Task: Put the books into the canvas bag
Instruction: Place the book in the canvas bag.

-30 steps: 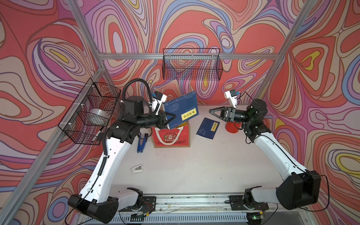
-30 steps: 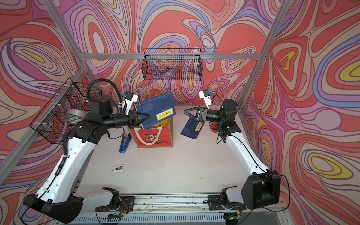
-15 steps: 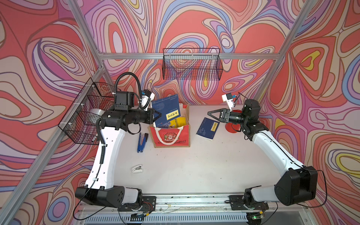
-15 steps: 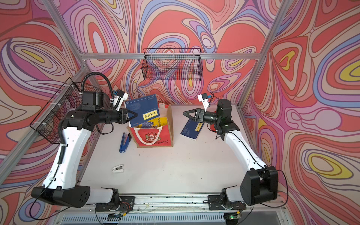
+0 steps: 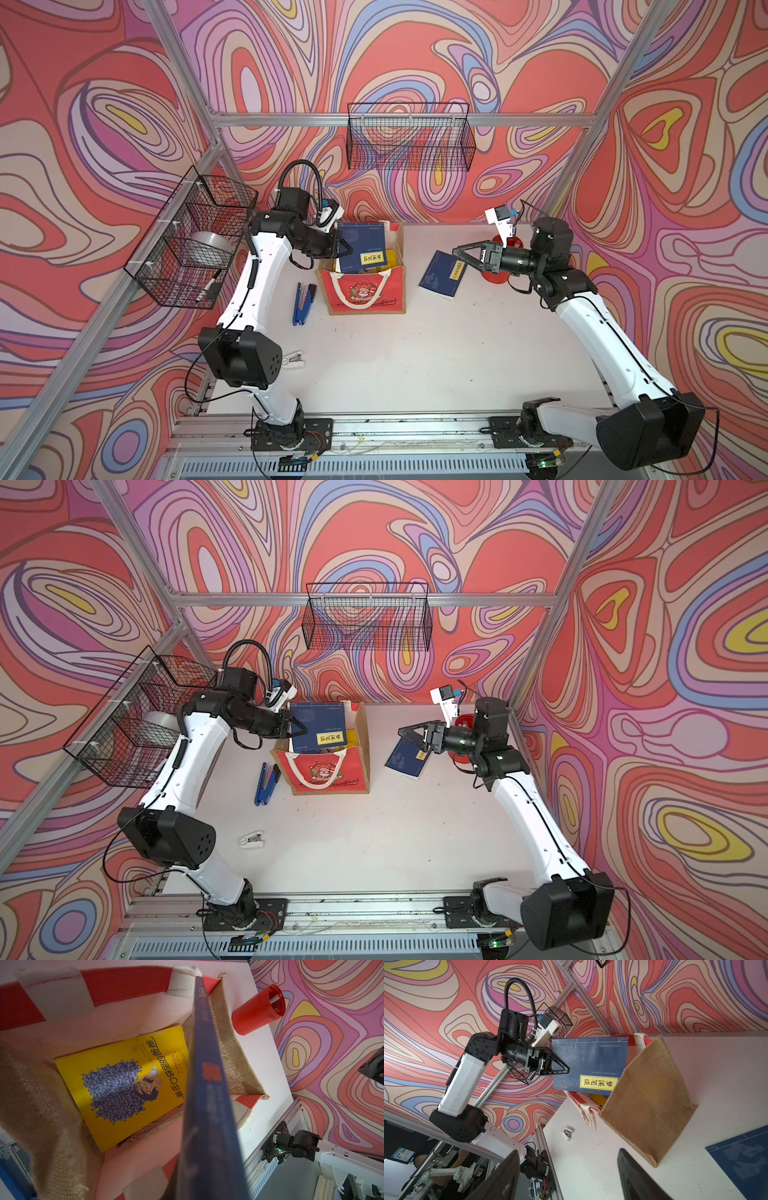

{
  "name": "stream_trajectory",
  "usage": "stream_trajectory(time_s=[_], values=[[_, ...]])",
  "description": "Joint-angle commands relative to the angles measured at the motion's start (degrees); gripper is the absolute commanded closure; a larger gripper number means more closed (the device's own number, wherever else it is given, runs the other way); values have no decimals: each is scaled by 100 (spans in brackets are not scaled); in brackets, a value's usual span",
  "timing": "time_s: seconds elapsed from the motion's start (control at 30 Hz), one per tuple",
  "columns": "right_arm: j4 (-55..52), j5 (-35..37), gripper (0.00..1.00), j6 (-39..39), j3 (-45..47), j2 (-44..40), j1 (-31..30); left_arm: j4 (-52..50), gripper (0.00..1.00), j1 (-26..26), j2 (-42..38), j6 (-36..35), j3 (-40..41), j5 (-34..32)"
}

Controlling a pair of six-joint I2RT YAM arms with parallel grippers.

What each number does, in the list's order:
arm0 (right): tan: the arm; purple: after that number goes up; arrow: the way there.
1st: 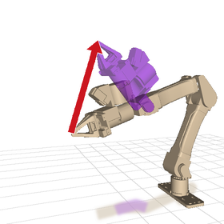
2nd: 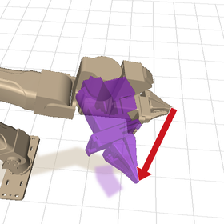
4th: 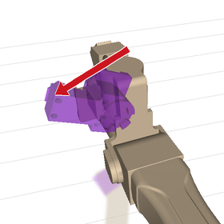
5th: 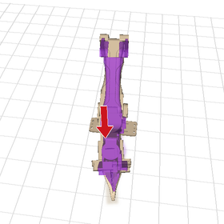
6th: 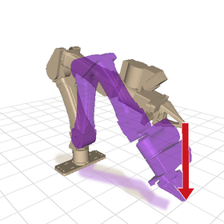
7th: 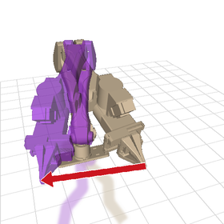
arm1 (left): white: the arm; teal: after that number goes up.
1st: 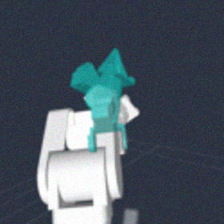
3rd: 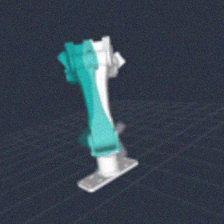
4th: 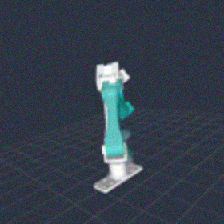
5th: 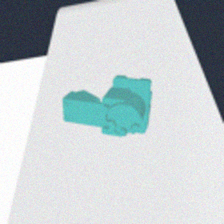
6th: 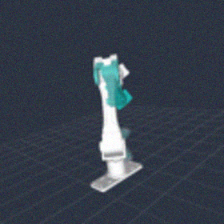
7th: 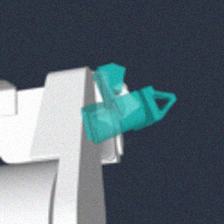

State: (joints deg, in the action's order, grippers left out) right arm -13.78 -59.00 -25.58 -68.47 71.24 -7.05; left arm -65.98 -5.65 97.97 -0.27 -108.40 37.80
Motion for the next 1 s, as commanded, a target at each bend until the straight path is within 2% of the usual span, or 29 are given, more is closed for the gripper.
stream_trajectory(time_s=[0.0,0.33,0.5,0.6,0.7,0.8,0.87,0.97], values=[[-309,53,26,245,18,-30,156,-651,100,-22,205,-249,-98,-36],[-263,-6,26,262,74,130,275,-1091,100,-225,1174,-212,-462,-207],[-397,321,26,325,184,113,284,-1064,98,-261,1482,103,-716,-983],[-846,1016,26,437,74,294,289,-948,82,-261,1532,239,-762,-1185],[-1143,1646,25,551,-8,491,290,-867,57,-261,1522,317,-809,-1281],[-1010,1972,25,518,2,746,279,-768,35,-261,1412,378,-844,-1171],[-893,2256,21,528,-18,1029,248,-780,30,-257,1320,397,-940,-1195],[-845,3121,17,730,-190,1694,43,-712,19,-261,1063,442,-1015,-1322]])
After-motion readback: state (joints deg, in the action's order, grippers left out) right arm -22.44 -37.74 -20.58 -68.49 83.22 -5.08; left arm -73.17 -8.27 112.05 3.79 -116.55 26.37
